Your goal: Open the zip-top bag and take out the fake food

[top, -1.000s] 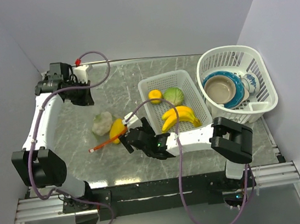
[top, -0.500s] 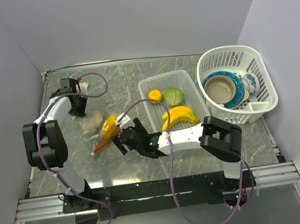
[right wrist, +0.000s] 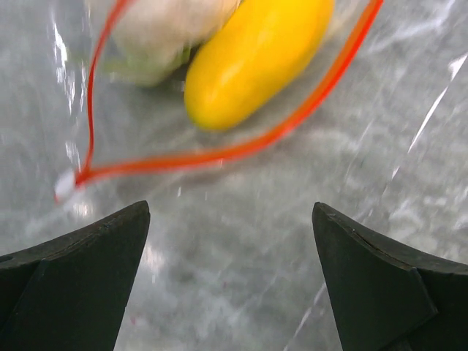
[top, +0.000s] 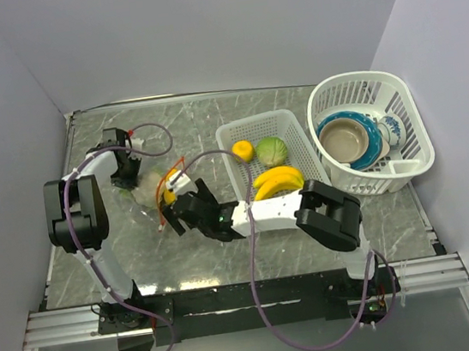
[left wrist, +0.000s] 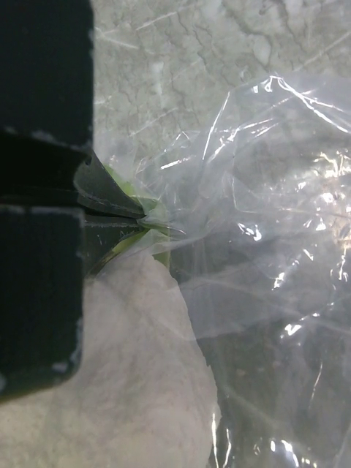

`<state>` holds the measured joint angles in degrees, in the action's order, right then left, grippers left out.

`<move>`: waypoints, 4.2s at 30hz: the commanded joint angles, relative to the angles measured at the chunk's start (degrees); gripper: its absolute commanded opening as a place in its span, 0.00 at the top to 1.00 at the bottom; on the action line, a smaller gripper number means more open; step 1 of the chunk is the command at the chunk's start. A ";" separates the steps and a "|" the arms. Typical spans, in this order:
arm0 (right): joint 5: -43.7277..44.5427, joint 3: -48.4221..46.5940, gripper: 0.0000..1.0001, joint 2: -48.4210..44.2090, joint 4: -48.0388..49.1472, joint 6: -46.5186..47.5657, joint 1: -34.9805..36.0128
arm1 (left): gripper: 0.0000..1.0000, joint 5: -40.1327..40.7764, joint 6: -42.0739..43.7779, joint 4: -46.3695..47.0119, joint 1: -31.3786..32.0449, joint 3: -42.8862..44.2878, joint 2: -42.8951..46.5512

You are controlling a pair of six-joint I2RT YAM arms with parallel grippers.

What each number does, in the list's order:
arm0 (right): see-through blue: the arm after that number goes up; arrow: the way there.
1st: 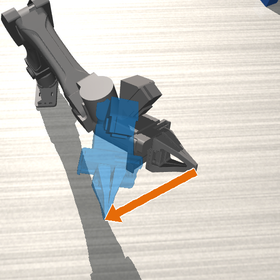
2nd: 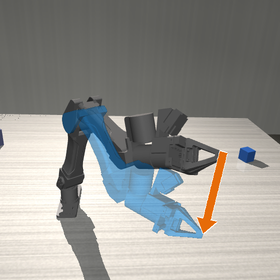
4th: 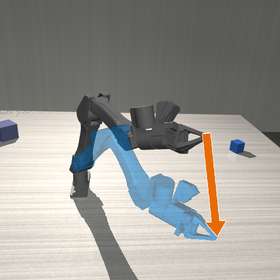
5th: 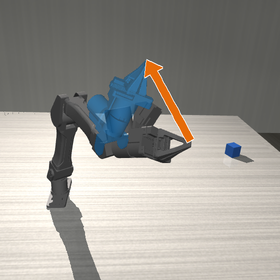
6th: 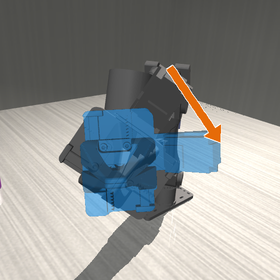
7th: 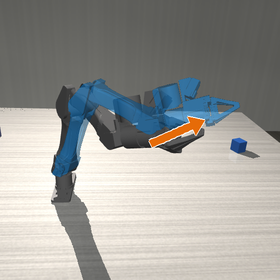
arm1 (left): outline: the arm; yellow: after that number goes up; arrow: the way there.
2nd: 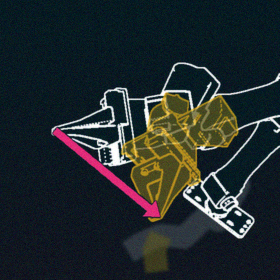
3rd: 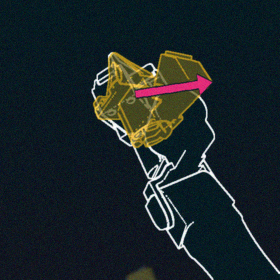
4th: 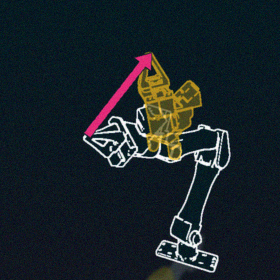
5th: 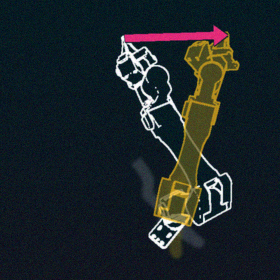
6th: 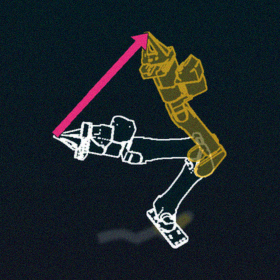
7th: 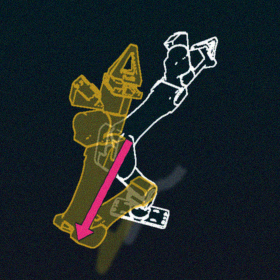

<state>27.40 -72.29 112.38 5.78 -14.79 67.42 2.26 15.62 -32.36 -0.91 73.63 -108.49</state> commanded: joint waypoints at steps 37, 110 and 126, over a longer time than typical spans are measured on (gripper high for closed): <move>8.46 -12.71 0.00 9.99 -14.04 -6.57 -6.77 | 0.99 -9.21 3.98 -6.93 0.47 -1.46 8.29; 2.67 19.91 0.89 -28.27 -3.14 -8.77 -25.47 | 0.99 -11.31 2.84 -8.42 0.55 0.29 7.68; 6.44 19.29 0.00 -30.91 4.22 5.29 -12.85 | 0.99 -10.27 3.37 -6.58 0.55 -0.50 5.39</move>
<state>31.55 -52.58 83.24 2.39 -15.68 47.97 -7.73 18.76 -39.92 -0.60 71.92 -102.91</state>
